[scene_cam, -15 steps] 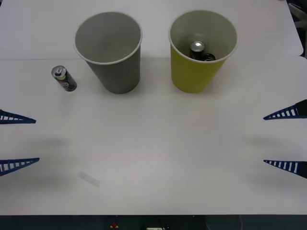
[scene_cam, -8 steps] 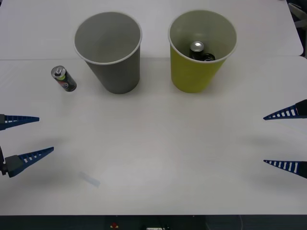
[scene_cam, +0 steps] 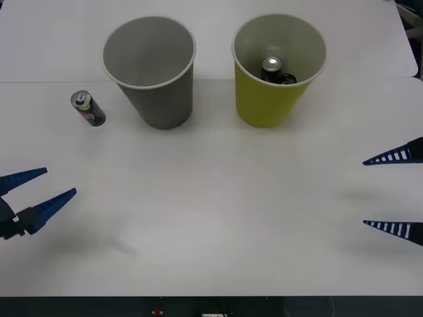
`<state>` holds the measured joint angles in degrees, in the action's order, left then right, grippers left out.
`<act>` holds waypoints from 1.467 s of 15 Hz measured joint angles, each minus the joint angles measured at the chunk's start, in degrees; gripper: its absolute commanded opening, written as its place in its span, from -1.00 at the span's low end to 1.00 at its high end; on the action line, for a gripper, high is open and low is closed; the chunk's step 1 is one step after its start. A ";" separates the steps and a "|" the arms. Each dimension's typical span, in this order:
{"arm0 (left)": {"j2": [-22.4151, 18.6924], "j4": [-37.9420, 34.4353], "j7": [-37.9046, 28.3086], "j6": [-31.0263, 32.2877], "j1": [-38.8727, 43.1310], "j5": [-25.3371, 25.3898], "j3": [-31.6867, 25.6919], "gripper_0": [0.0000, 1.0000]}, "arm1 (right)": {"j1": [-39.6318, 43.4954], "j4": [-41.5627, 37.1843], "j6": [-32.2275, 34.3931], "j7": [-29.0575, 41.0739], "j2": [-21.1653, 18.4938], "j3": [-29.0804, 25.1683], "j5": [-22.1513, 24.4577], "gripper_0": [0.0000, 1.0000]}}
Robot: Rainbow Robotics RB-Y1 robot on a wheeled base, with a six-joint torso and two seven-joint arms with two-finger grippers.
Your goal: Put the can into the green bin and the plastic bottle into the gray bin
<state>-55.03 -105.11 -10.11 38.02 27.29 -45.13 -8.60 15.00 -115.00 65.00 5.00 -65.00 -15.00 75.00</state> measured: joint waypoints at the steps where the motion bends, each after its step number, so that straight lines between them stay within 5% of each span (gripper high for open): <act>1: -0.04 -0.36 0.31 -3.67 0.46 1.39 1.00 1.00 | 0.00 0.00 0.00 0.00 0.00 0.00 0.00 1.00; 10: -5.48 0.31 2.98 -26.64 -2.95 16.85 12.99 1.00 | 0.00 0.00 0.00 0.00 0.00 0.00 0.00 1.00; 13: -5.60 3.64 3.38 -27.31 -6.99 22.70 16.73 1.00 | 0.00 0.00 0.00 0.00 0.00 0.00 0.00 1.00; 22: -2.75 10.04 11.42 -30.90 -15.60 24.90 20.92 1.00 | 0.00 0.00 0.00 0.00 0.00 0.00 0.00 1.00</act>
<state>-57.78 -95.07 1.31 7.12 11.69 -20.23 12.31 15.00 -115.00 65.00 5.00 -65.00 -15.00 75.00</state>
